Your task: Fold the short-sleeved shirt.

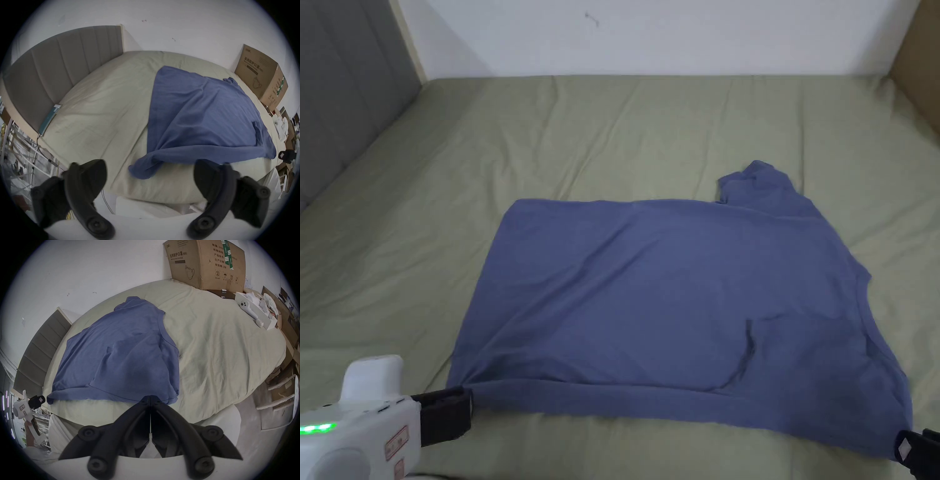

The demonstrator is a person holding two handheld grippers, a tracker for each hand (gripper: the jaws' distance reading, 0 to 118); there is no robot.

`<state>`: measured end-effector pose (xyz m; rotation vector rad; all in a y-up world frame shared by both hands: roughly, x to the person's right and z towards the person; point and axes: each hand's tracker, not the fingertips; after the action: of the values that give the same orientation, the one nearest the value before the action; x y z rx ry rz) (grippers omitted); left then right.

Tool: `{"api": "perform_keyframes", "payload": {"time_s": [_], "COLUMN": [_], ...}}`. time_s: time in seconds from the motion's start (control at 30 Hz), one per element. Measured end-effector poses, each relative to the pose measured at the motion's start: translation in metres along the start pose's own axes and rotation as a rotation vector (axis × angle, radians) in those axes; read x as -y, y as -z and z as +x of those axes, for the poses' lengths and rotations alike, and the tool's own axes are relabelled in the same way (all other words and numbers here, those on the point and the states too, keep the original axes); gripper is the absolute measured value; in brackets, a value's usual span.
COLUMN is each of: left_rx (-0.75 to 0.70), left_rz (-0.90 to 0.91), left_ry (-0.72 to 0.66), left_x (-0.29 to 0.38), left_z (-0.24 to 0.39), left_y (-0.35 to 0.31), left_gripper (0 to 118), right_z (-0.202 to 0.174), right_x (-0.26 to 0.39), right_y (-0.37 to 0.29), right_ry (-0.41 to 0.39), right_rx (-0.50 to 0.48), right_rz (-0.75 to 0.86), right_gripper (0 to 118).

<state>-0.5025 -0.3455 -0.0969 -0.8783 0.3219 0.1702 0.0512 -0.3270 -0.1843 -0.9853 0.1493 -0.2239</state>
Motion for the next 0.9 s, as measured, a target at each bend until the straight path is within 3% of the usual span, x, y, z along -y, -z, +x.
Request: {"api": "perform_keyframes", "payload": {"time_s": [0.03, 0.07, 0.13, 0.17, 0.27, 0.37, 0.47, 0.5, 0.67, 0.7, 0.77, 0.9], "left_rx": [0.002, -0.004, -0.011, -0.024, -0.004, 0.016, 0.02, 0.017, 0.012, 0.013, 0.017, 0.018], "left_rz": [-0.03, -0.058, -0.099, -0.16, -0.099, -0.093, -0.091, -0.09, -0.091, -0.094, -0.094, -0.101], "left_ry": [0.015, 0.04, 0.049, 0.025, 0.002, -0.031, -0.033, -0.026, -0.019, -0.025, -0.031, -0.035], "left_x": [-0.002, -0.002, 0.001, 0.002, 0.003, 0.001, 0.0, -0.001, -0.002, -0.002, -0.002, -0.004], "left_z": [0.002, 0.004, 0.004, 0.003, 0.003, -0.003, -0.001, 0.001, 0.002, 0.002, 0.001, -0.001], "left_y": [0.008, 0.017, 0.036, 0.044, 0.031, 0.026, 0.022, 0.022, 0.019, 0.019, 0.018, 0.017], "left_gripper": [102, 87, 2, 3, 3, 3, 3, 3, 3, 3, 3, 3], "right_z": [0.001, 0.001, 0.004, 0.005, 0.006, 0.002, 0.0, 0.0, 0.003, 0.003, 0.002, 0.003], "right_x": [0.0, 0.0, 0.002, 0.003, 0.005, 0.001, -0.011, -0.017, -0.029, -0.027, -0.019, -0.025], "right_y": [0.001, 0.003, 0.008, 0.01, 0.01, 0.008, 0.016, 0.021, 0.05, 0.058, 0.073, 0.046], "right_ry": [-0.002, 0.0, 0.011, 0.019, 0.013, -0.042, -0.074, -0.084, -0.121, -0.154, -0.189, -0.092], "right_rx": [0.003, 0.004, 0.001, 0.002, 0.004, 0.001, 0.031, 0.039, 0.011, -0.002, 0.088, 0.016], "right_rz": [-0.008, -0.013, -0.028, -0.041, -0.052, -0.037, -0.03, -0.041, -0.147, -0.175, -0.225, -0.143], "right_gripper": [1, 1, 1, 1, 1, 6, 85, 89, 84, 64, 6, 5]}}
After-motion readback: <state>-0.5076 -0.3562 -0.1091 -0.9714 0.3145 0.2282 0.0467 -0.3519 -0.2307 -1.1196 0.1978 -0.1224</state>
